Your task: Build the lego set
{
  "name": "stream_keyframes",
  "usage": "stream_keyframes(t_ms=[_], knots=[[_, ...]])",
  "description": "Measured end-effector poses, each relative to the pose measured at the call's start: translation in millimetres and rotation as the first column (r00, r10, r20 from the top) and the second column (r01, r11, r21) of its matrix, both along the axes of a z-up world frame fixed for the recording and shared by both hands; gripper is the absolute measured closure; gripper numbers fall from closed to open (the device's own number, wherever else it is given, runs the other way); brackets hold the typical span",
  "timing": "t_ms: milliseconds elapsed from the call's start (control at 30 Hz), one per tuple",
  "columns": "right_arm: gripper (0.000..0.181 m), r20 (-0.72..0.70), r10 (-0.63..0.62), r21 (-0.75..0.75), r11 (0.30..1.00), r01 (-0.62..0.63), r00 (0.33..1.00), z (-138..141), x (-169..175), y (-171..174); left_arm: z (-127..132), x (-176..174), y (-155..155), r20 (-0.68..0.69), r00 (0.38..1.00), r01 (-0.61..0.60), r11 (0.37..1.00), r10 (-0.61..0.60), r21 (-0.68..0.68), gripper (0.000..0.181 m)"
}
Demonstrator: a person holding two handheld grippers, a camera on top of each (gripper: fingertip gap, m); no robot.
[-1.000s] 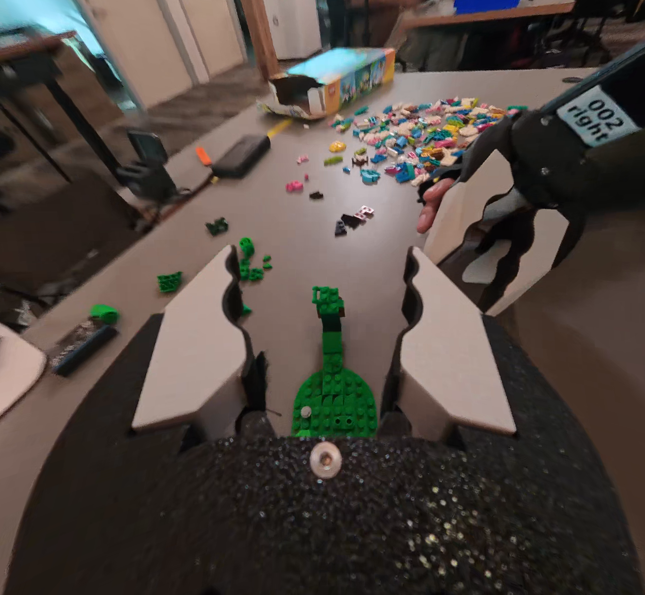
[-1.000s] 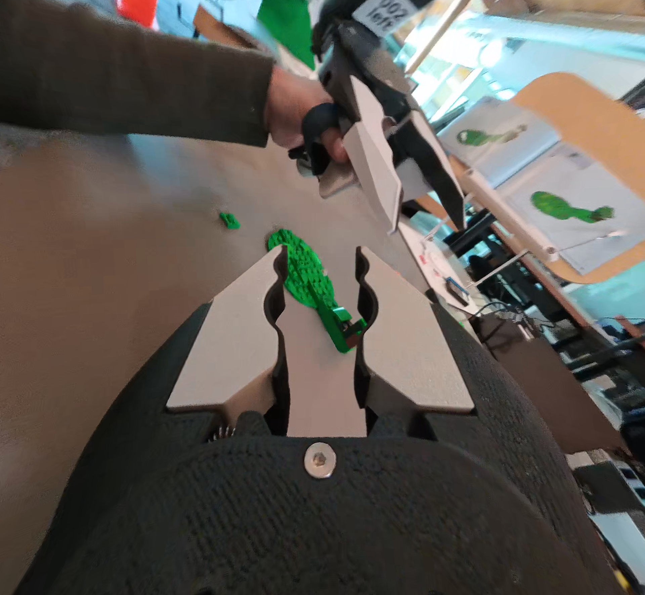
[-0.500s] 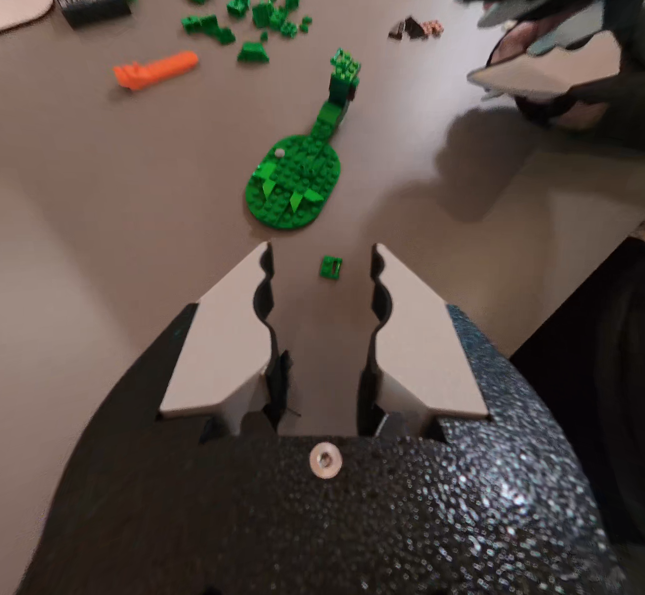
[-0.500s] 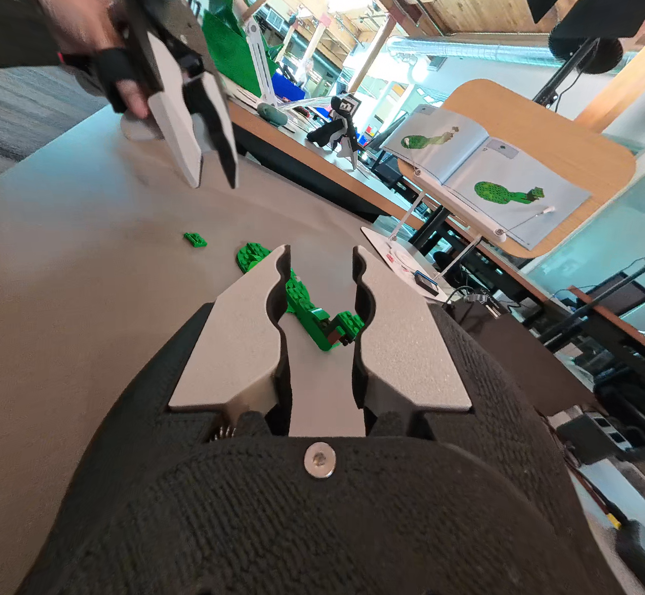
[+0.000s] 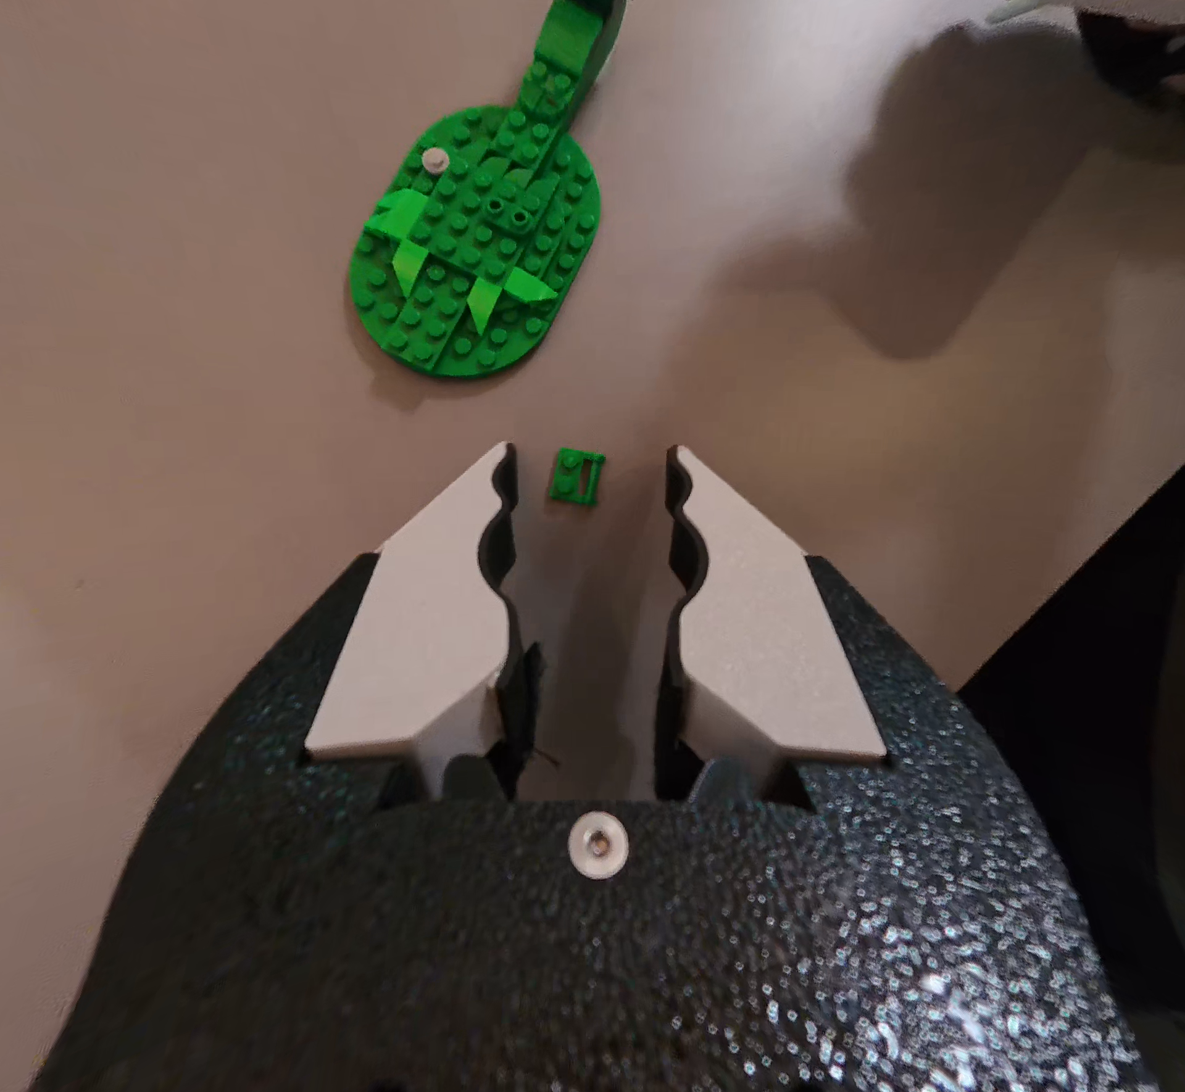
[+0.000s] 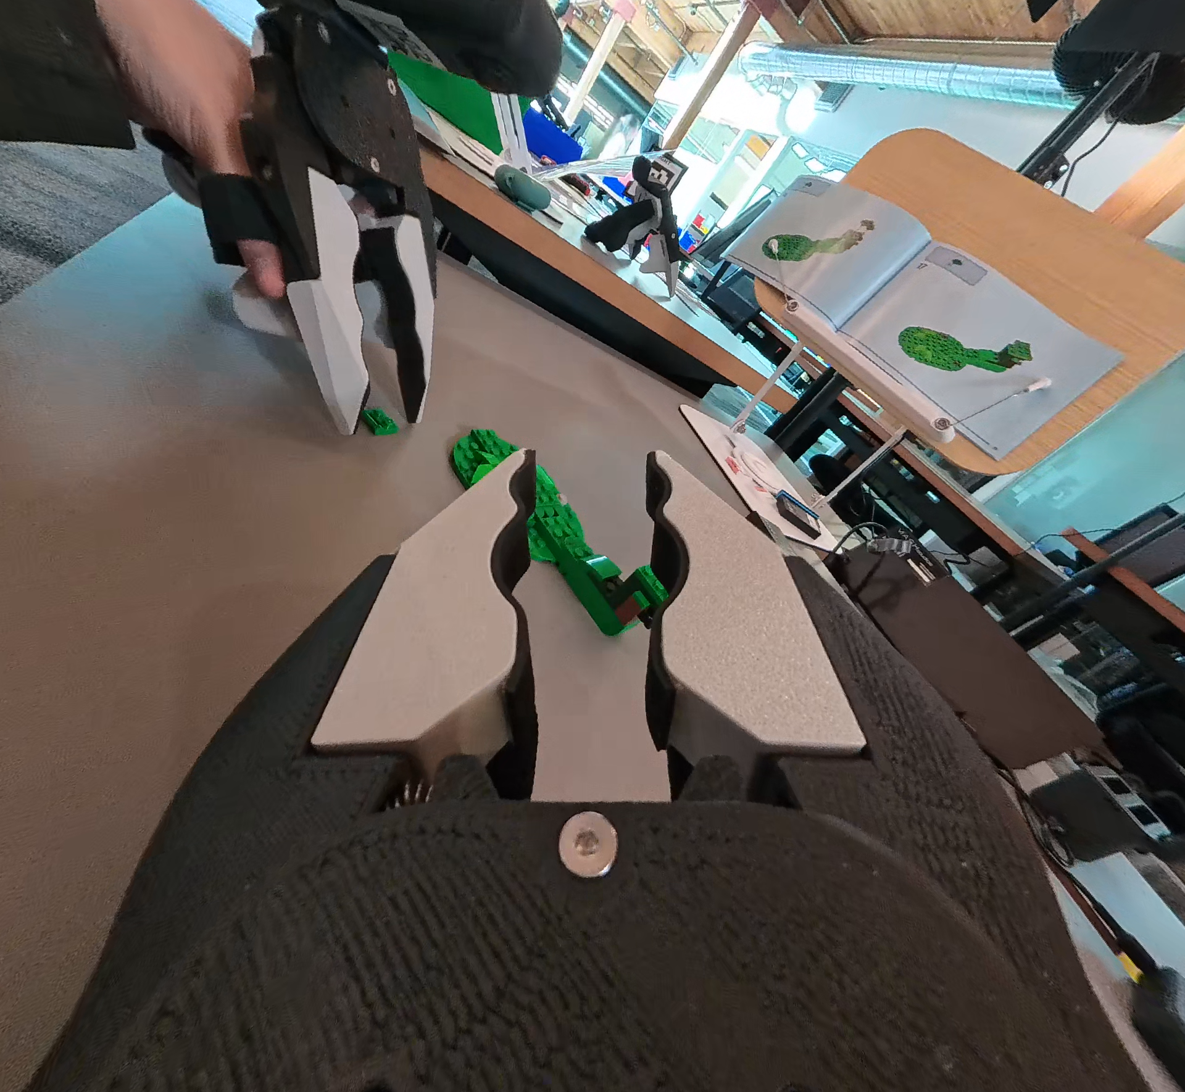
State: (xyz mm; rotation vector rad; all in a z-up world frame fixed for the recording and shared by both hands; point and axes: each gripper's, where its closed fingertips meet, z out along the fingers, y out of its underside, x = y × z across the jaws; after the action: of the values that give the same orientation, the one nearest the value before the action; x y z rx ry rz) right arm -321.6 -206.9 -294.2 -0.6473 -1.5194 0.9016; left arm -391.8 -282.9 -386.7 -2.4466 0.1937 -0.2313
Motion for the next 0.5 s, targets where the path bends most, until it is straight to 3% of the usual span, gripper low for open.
stream_keyframes(t_ms=[100, 267, 400, 500], knots=[[0.149, 0.005, 0.004, 0.0, 1.0, -0.004, 1.0, -0.6, -0.1, -0.5, 1.0, 5.3, 0.1, 0.04, 0.999, 0.0, 1.0, 0.0, -0.005, 0.137], [0.144, 0.037, 0.082, 0.001, 0.997, -0.082, 0.996, -4.4, 2.9, -15.2, -1.3, 2.1, 0.7, 0.006, 1.0, -0.026, 1.0, 0.026, 0.005, 0.164], [0.144, 0.097, 0.086, 0.055, 0.994, -0.092, 0.992, -15.0, 0.5, -25.6, -2.4, 7.9, 2.2, 0.058, 0.998, -0.011, 1.0, 0.01, 0.028, 0.176], [0.144, 0.169, 0.091, 0.083, 0.991, -0.106, 0.981, -27.4, -4.1, -39.0, -1.4, 1.1, 8.7, 0.085, 0.994, -0.073, 0.995, 0.067, 0.063, 0.181]])
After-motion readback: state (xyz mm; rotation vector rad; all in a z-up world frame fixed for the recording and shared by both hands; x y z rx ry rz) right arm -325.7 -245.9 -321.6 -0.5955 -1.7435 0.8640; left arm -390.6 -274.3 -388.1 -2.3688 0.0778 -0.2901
